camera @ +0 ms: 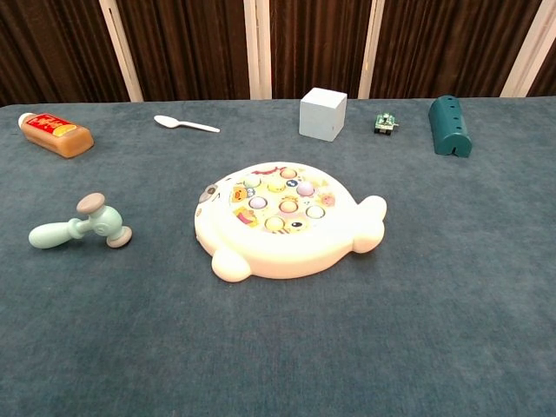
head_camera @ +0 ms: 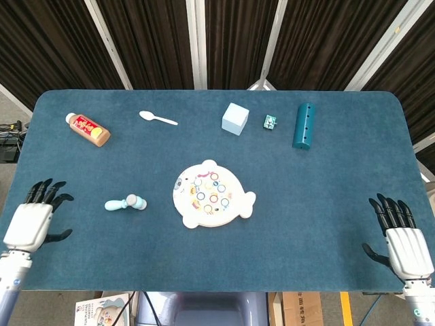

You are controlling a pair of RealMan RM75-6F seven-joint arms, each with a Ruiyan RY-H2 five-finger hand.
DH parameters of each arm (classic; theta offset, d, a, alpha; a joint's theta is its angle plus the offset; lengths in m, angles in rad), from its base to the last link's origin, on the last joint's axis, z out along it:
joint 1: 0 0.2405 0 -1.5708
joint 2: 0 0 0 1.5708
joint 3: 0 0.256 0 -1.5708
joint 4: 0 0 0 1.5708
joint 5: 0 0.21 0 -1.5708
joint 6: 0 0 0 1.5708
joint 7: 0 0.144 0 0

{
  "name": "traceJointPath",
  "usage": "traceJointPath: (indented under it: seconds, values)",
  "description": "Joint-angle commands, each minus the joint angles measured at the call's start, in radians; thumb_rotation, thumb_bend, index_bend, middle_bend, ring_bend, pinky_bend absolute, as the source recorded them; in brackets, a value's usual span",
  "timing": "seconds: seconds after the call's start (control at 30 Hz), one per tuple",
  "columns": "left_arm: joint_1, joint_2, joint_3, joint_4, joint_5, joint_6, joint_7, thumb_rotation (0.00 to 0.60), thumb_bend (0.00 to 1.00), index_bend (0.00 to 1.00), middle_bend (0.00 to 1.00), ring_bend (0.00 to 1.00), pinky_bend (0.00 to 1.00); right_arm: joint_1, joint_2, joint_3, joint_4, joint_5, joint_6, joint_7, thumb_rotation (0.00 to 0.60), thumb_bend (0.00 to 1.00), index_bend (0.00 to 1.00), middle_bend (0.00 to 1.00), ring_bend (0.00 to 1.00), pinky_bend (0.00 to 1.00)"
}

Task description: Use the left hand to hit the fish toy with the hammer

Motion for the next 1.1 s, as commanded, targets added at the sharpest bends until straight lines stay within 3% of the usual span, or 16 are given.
traceJointPath:
  seconds: [0.03, 0.27, 0.57, 0.73, 1.1]
  values:
    - [-0.063, -0.022, -0.045, -0.064, -0.094, -0.071, 0.091, 0.6, 0.2, 0.46, 0.15, 0.0, 0.08, 0.003, -0.002, 0.0, -0.001, -0.003, -0.003, 0.002, 0.6, 0.21, 0.0, 0.0, 0.0, 0.03]
    - [-0.15, -0.092, -0.095, -0.096, -0.269, -0.124, 0.268, 0.6, 0.27, 0.47, 0.16, 0.0, 0.08, 0.01, -0.006, 0.0, 0.002, -0.01, -0.009, 0.018, 0.6, 0.21, 0.0, 0.0, 0.0, 0.03]
    - [-0.223, -0.172, -0.118, -0.07, -0.449, -0.117, 0.419, 0.6, 0.36, 0.46, 0.16, 0.0, 0.08, 0.016, -0.007, 0.0, 0.005, -0.01, -0.019, 0.048, 0.6, 0.21, 0.0, 0.0, 0.0, 0.03]
    - [-0.257, -0.216, -0.121, -0.043, -0.508, -0.112, 0.465, 0.6, 0.42, 0.46, 0.16, 0.0, 0.08, 0.019, -0.007, -0.001, 0.005, -0.014, -0.021, 0.056, 0.6, 0.21, 0.0, 0.0, 0.0, 0.03]
    - [-0.313, -0.316, -0.122, 0.005, -0.599, -0.089, 0.513, 0.6, 0.46, 0.47, 0.16, 0.0, 0.08, 0.02, -0.005, -0.004, 0.005, -0.017, -0.022, 0.08, 0.6, 0.21, 0.0, 0.0, 0.0, 0.03]
